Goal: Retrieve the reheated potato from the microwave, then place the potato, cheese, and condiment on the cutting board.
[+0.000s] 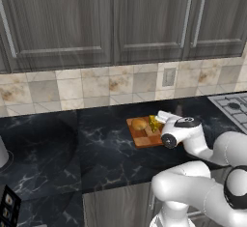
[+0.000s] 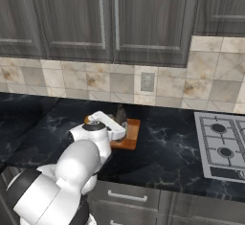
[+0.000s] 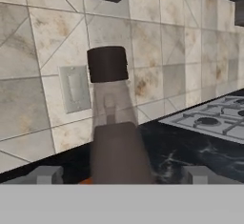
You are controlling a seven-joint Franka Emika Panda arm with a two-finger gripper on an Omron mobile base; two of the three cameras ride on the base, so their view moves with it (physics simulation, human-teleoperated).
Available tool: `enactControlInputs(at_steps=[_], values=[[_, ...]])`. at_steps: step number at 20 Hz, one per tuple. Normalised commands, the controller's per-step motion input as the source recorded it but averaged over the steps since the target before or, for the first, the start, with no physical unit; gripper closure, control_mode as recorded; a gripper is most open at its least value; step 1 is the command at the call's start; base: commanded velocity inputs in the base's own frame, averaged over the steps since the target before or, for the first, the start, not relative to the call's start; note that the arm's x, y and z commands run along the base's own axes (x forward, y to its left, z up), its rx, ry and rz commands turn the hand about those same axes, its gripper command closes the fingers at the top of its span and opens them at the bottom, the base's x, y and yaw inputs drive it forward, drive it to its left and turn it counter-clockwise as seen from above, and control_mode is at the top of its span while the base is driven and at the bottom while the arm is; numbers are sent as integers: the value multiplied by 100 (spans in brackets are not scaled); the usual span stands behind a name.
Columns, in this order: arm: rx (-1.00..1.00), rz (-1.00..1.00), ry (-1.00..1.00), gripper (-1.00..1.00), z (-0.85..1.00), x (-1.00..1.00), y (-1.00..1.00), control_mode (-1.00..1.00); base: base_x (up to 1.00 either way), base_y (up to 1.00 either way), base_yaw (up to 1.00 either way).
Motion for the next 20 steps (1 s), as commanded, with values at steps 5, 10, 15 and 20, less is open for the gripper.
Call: enactControlInputs(at_steps=[5,10,15,20], values=[[0,-5,1,-100,15,-35,17,-100,0,0,0],[0,-8,25,-100,26,-35,13,-100,0,0,0],[0,-7,44,-100,39,-36,12,-100,0,0,0],[1,-2,44,-100,41,-43,11,-100,0,0,0]])
